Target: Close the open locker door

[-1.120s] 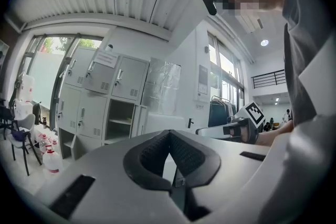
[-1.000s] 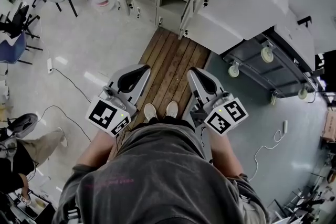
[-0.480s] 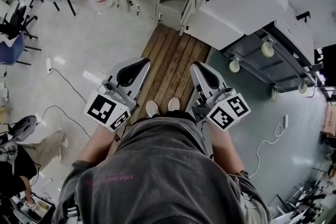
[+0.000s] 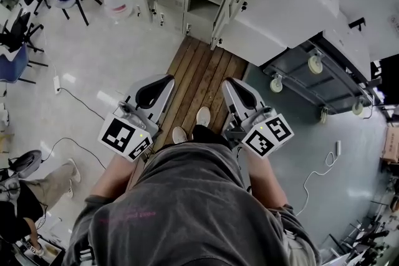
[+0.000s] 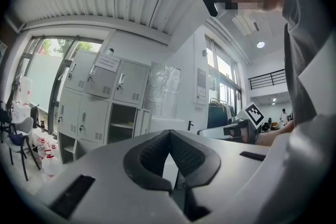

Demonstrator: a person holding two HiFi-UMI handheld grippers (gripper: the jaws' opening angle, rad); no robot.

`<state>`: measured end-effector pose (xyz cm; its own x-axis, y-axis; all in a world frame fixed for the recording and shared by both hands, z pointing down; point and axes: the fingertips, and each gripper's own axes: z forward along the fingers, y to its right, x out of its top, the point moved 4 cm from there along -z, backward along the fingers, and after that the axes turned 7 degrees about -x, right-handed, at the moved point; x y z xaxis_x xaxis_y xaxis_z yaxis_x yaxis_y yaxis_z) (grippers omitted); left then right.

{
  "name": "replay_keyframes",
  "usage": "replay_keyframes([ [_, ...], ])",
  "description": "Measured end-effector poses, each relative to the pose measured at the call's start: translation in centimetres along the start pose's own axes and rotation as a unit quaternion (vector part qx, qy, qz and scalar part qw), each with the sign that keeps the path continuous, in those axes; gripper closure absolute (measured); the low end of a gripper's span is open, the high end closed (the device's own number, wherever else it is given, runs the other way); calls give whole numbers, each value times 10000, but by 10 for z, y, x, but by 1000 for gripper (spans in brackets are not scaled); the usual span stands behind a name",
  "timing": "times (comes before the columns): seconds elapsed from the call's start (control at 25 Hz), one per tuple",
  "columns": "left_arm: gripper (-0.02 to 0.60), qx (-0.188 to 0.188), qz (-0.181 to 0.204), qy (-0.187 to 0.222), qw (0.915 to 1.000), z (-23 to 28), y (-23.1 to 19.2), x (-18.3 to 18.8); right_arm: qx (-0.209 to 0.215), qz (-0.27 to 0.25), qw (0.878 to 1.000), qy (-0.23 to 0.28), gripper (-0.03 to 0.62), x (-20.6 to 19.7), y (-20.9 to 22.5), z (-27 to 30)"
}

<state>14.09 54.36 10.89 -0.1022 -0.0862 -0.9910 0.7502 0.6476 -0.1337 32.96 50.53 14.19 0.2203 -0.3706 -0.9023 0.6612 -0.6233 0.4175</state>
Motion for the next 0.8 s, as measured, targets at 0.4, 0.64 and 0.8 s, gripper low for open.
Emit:
replay_keyframes([
  [0.4, 566, 33, -26, -82, 10000, 34, -29, -2, 24, 97, 10000, -9, 569, 10, 32, 31],
  [0.64, 566, 89, -47, -123, 9999, 70, -59, -6, 76, 87, 9999, -60, 569, 19, 66, 69],
  [0.8, 566, 133, -70, -162, 9998, 101, -81, -8, 91, 111, 9999, -89, 569, 30, 96, 94],
])
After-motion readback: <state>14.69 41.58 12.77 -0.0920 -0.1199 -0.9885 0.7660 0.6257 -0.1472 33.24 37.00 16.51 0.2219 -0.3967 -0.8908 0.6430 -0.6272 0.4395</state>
